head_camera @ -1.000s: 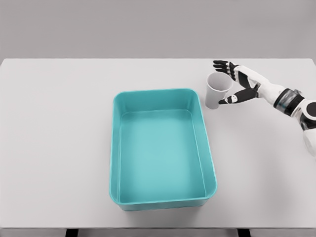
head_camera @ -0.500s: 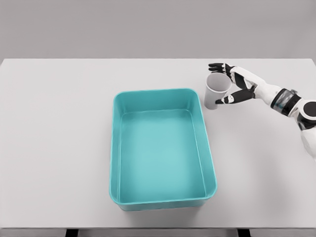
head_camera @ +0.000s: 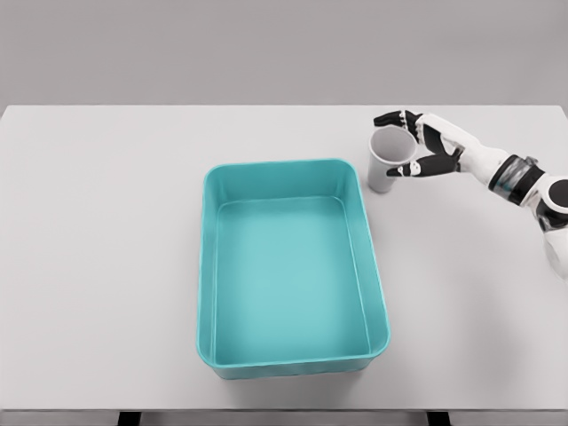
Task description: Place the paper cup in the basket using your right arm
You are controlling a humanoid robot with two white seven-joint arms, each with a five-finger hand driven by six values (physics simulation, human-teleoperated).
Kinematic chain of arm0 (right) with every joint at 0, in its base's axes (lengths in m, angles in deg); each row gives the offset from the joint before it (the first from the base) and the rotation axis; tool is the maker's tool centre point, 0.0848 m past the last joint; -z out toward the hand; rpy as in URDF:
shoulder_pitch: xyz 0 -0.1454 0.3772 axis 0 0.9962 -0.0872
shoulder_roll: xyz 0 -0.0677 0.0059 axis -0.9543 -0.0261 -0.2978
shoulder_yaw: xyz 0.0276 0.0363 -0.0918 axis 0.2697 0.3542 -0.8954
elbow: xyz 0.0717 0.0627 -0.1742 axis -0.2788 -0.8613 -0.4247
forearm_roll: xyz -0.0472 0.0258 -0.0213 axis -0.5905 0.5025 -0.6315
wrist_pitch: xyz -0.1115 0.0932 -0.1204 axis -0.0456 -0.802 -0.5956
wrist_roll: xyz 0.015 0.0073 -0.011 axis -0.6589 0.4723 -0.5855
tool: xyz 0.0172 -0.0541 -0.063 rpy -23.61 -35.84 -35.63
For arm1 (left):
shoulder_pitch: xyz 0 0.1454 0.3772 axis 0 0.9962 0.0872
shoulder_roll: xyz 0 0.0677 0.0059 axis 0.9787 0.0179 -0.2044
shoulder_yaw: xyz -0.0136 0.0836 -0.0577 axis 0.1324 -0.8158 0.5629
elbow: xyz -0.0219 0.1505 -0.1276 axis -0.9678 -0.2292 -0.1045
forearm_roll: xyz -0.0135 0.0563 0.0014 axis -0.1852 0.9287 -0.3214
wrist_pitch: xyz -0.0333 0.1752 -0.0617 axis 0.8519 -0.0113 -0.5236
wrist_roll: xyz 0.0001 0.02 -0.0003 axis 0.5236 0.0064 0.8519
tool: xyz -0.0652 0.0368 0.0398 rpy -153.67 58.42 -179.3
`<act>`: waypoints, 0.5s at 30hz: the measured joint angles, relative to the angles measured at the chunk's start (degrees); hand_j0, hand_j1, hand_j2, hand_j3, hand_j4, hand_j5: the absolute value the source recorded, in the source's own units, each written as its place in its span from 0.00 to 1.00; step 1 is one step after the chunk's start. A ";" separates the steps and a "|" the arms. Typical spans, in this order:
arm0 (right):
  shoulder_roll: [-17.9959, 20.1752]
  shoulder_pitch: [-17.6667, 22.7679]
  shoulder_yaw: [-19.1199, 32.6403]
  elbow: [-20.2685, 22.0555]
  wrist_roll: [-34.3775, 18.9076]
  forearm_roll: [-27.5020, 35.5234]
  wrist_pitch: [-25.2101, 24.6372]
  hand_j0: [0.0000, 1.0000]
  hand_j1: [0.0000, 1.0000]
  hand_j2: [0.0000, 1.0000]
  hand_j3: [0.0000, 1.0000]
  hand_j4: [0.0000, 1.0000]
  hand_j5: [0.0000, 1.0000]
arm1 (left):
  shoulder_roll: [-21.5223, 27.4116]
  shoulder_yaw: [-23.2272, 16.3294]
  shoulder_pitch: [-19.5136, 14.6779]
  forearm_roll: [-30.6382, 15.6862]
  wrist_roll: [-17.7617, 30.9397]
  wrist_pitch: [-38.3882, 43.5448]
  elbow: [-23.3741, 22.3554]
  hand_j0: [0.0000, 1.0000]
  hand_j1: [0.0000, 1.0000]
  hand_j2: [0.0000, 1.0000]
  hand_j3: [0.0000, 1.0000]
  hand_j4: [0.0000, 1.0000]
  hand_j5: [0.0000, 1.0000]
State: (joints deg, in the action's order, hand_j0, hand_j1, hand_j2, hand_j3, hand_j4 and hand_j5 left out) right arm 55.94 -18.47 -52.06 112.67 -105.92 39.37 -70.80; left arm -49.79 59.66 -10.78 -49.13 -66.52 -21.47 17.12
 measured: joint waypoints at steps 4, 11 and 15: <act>0.20 0.00 1.13 0.12 -0.01 0.08 0.32 0.76 0.76 0.76 0.76 0.76 0.76 | 0.00 -0.01 0.00 0.00 0.00 -0.01 0.00 1.00 1.00 1.00 1.00 1.00 1.00; 0.65 0.79 3.30 3.91 -0.02 0.02 0.41 0.77 0.77 0.77 0.77 0.77 0.77 | 0.00 0.00 0.00 0.00 0.01 -0.01 0.01 1.00 1.00 1.00 1.00 1.00 1.00; 0.86 1.67 4.91 10.65 -0.03 -0.04 0.43 0.77 0.77 0.77 0.77 0.77 0.77 | 0.00 -0.01 0.00 0.00 0.01 -0.01 0.00 1.00 1.00 1.00 1.00 1.00 1.00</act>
State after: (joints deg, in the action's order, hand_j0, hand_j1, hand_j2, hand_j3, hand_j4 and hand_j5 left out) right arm 56.79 -16.80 -47.14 123.32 -105.96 39.33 -70.37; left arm -49.79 59.65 -10.78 -49.13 -66.51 -21.48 17.12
